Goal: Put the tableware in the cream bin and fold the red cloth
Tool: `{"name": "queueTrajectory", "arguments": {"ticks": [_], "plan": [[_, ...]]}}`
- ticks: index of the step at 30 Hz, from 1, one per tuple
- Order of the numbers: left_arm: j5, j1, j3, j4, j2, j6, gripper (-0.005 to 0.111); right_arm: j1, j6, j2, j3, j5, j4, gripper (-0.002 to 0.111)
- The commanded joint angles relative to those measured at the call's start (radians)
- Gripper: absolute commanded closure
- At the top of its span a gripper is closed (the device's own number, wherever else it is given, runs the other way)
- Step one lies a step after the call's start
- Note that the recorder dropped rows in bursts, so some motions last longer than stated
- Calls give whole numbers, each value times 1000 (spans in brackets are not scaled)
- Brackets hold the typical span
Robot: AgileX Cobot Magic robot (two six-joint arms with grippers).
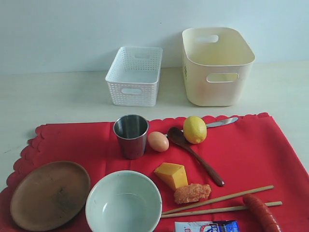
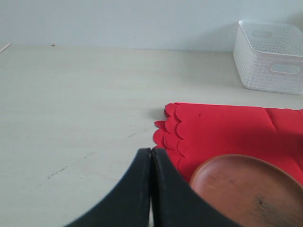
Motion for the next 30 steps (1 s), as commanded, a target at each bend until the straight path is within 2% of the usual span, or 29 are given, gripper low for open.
{"name": "queueTrajectory", "arguments": {"ticks": [1,16,30], "plan": [[-10,4,3,1,-7,-4,107,1,2,97,-55,-5,-6,108],[-10,4,3,1,-7,-4,107,1,2,434,-301,-5,-6,108],[-10,4,3,1,-7,-4,107,1,2,465,-307,-12,-6,108]]}}
